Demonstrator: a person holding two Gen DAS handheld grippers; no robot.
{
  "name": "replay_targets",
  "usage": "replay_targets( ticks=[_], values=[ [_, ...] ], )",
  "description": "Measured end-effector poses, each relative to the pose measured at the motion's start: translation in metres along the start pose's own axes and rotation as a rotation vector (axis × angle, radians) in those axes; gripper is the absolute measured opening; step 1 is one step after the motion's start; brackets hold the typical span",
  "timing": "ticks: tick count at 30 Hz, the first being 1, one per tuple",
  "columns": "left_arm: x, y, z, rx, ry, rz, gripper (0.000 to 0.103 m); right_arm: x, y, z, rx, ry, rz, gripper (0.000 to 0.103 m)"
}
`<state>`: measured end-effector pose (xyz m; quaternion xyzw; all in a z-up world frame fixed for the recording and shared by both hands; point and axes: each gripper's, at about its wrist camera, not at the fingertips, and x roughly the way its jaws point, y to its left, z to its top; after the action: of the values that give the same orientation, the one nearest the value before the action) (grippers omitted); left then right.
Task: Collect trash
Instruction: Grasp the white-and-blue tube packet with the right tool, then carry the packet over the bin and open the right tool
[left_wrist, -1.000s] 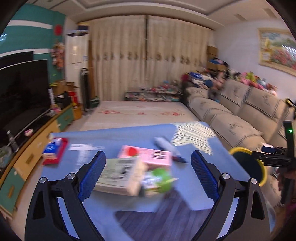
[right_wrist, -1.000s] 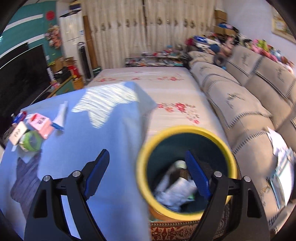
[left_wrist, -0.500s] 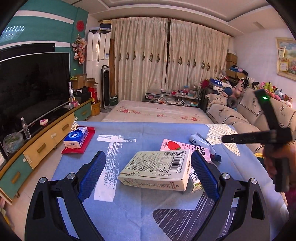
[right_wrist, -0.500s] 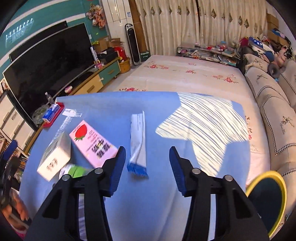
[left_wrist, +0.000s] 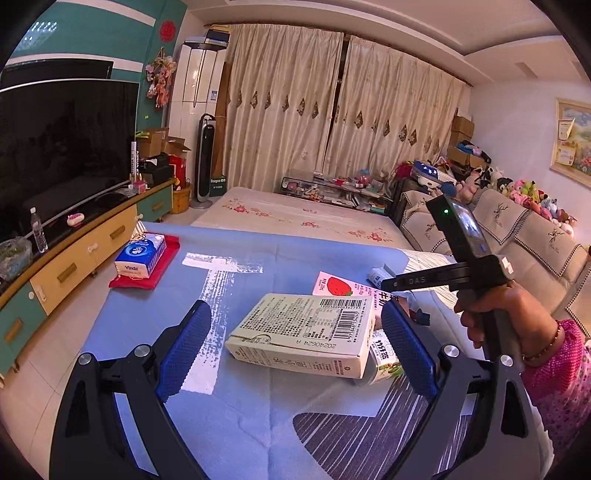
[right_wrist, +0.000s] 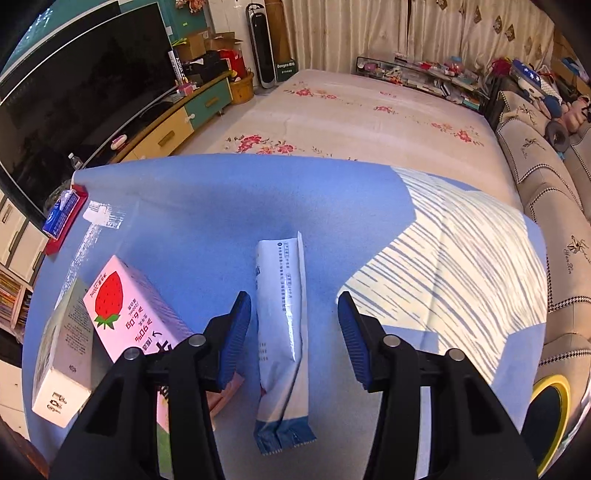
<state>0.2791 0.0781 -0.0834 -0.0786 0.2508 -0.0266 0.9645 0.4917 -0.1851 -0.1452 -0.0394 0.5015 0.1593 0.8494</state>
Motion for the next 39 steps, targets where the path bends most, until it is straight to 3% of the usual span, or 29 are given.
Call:
replay_targets(
  ticks=[2,4,7,18,26,30,39],
  values=[
    [0.0,-0.002,-0.001,0.006,-0.002,0.002,0.092,0.003,0.002,0.001,0.0,0.006,0.0,0.038],
    [0.0,-0.004,-0.001,0.012,-0.004,0.001,0.092,0.004,0.001,0.0,0.008,0.012,0.011,0.023],
    [0.002,-0.005,-0.002,0.018,-0.003,-0.002,0.092,-0.003,-0.003,-0.004,0.024,-0.007,0.015,0.018],
    [-0.001,-0.016,-0.006,0.053,-0.005,-0.006,0.092,-0.083,-0.049,-0.052,0.087,-0.135,0.018,0.018],
    [0.0,-0.025,-0.009,0.094,-0.009,-0.007,0.092,-0.129,-0.13,-0.115,0.208,-0.196,-0.109,0.018],
    [-0.001,-0.032,-0.011,0.123,-0.019,-0.01,0.092,-0.132,-0.181,-0.148,0.306,-0.18,-0.164,0.018],
    [-0.001,-0.047,-0.017,0.188,-0.02,-0.047,0.092,-0.117,-0.252,-0.195,0.464,-0.133,-0.227,0.02]
  ],
)
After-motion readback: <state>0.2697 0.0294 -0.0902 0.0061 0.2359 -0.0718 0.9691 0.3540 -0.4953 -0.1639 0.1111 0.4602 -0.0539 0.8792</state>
